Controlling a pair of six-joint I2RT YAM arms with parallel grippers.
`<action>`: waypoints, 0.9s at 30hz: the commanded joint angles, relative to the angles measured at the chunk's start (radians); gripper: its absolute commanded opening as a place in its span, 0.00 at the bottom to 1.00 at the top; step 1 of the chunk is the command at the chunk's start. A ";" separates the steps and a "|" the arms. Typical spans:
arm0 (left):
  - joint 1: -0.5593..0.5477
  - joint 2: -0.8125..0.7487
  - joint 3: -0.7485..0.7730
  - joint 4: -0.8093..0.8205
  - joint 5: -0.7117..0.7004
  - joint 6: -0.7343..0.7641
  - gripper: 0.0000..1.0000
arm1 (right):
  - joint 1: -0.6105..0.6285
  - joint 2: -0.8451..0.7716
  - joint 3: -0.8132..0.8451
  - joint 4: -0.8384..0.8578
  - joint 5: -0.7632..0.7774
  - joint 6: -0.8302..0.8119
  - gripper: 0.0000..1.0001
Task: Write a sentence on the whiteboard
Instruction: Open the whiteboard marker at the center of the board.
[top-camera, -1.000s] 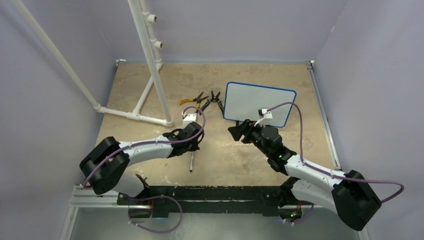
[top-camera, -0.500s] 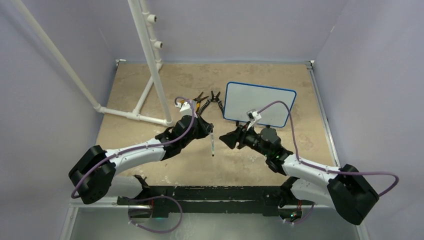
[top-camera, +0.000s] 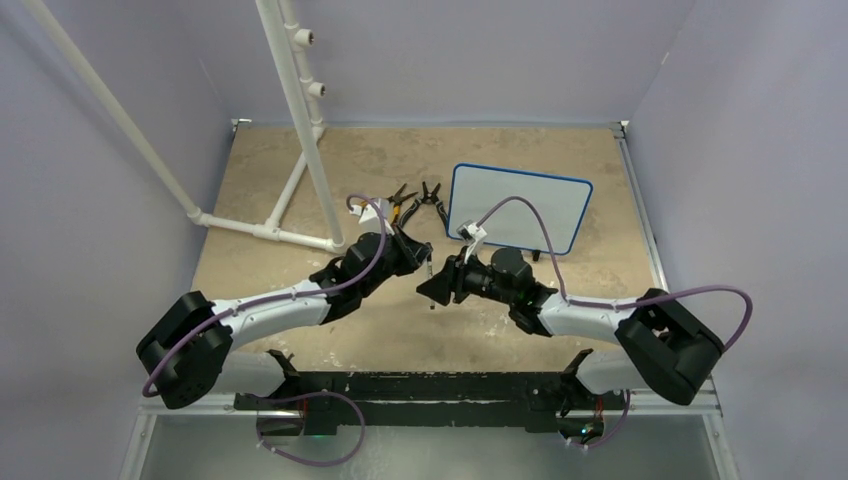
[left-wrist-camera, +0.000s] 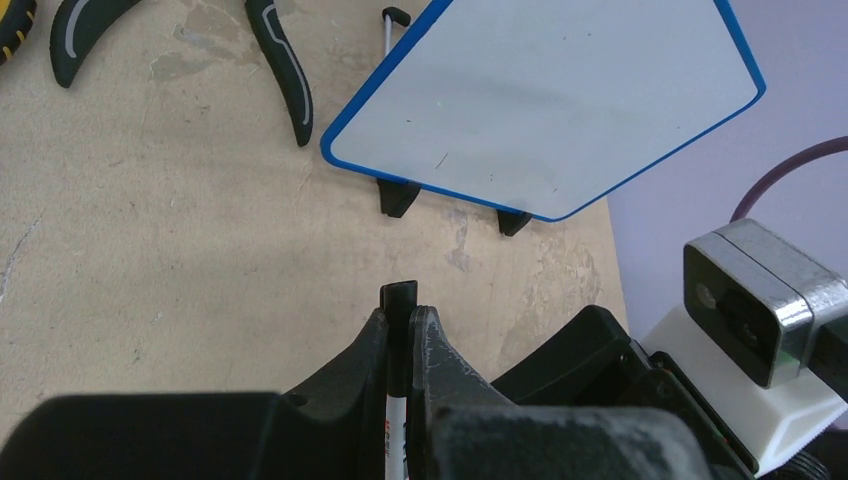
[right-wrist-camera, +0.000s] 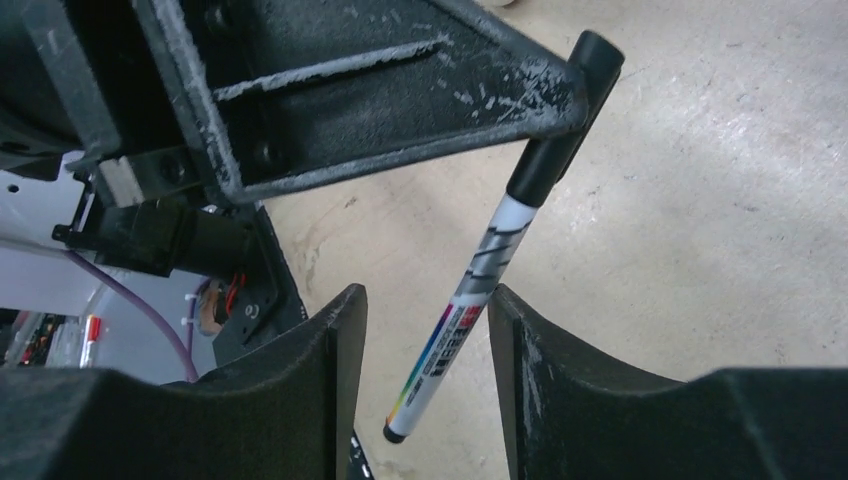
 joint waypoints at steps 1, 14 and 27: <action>0.001 -0.040 -0.020 0.071 0.001 -0.021 0.00 | 0.003 0.036 0.066 0.004 -0.002 -0.017 0.45; 0.003 -0.038 0.007 -0.025 0.036 0.055 0.59 | 0.003 0.021 0.073 -0.046 0.067 0.009 0.00; 0.003 -0.022 0.071 -0.076 -0.011 0.099 0.45 | 0.004 0.025 0.072 -0.051 0.043 -0.005 0.00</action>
